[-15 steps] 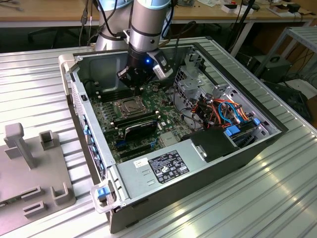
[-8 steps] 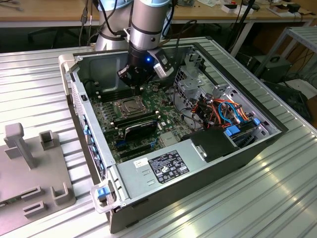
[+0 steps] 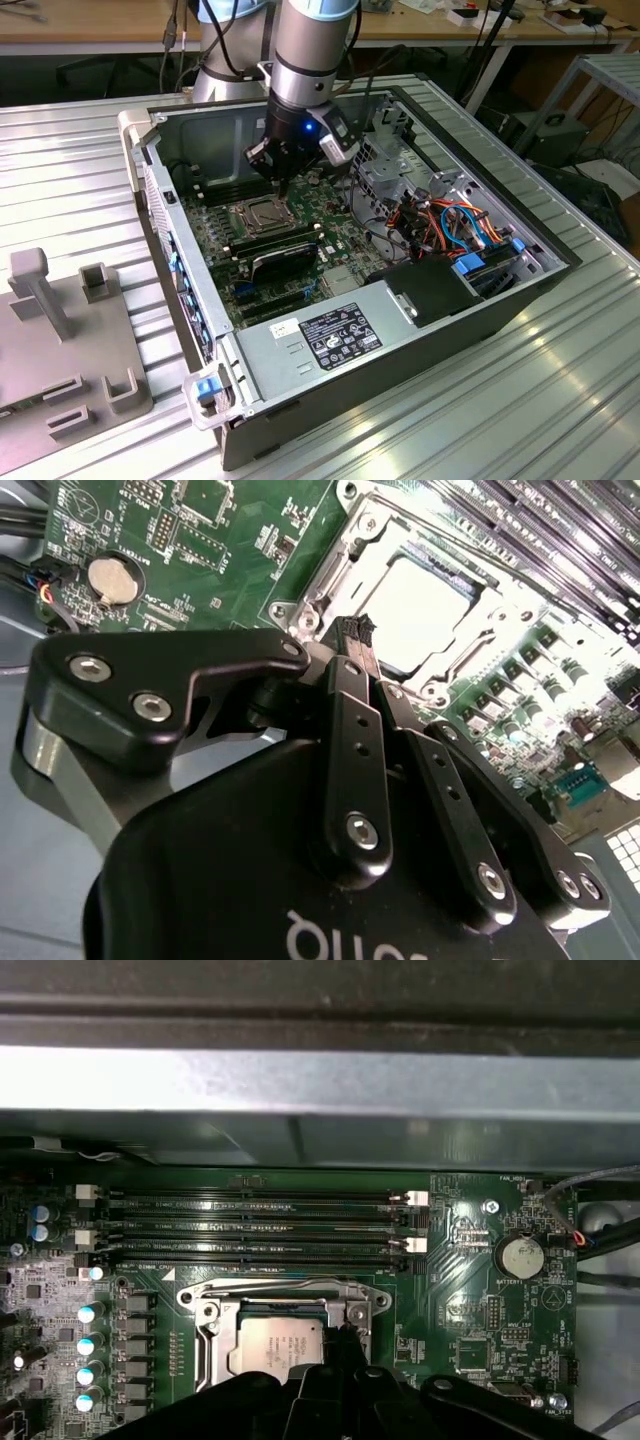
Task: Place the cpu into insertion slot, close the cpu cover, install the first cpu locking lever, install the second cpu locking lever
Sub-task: 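Install the second cpu locking lever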
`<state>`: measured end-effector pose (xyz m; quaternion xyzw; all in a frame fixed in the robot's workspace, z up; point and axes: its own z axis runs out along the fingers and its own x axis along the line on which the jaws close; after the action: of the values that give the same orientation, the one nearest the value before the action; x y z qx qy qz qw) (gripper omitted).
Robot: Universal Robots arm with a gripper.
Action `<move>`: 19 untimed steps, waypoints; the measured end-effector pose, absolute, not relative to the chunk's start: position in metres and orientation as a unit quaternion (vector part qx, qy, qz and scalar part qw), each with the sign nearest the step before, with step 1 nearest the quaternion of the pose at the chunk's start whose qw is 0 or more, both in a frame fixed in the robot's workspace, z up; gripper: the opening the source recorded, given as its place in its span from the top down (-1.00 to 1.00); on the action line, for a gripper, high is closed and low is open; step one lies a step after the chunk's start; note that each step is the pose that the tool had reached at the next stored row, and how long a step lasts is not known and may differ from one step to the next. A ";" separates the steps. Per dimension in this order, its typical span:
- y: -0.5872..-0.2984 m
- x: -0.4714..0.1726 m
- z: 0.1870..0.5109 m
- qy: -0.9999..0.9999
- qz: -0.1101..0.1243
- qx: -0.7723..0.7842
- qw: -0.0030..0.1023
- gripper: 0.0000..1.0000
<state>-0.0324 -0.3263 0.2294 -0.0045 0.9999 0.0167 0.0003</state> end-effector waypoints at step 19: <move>-0.327 -0.030 0.233 1.000 0.017 -0.005 0.000 0.79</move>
<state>-0.0305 -0.3266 0.2327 -0.0045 0.9998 0.0168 0.0004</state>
